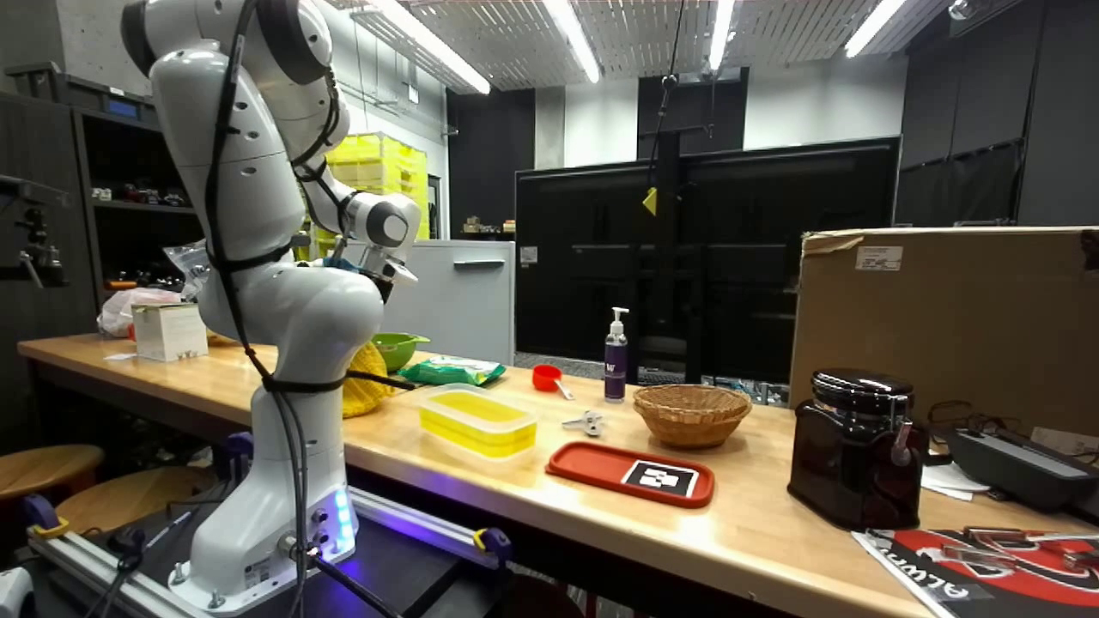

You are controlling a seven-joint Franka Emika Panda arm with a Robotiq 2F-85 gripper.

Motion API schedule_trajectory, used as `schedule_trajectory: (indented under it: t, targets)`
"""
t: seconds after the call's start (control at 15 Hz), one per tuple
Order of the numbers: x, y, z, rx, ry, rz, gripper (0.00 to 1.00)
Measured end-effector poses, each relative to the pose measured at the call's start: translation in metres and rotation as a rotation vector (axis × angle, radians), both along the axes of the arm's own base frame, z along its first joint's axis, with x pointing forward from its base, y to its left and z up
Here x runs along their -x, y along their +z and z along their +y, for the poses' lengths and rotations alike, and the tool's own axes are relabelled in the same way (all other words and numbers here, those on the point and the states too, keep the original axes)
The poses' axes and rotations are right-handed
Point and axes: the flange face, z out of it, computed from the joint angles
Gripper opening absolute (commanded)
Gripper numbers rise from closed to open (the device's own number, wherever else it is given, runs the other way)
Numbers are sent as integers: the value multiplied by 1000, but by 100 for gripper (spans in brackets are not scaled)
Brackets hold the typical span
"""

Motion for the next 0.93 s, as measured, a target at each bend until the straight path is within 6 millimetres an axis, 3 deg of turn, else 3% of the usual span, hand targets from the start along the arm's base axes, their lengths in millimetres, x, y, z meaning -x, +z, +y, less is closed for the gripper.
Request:
schedule_trajectory:
  t: [0.67,0.73,0.93]
  targets:
    - [-41,-57,-48,-23,-63,22,2]
    - [-47,-62,-52,-17,-66,17,33]
    - [-63,-75,-59,-23,-54,0,44]
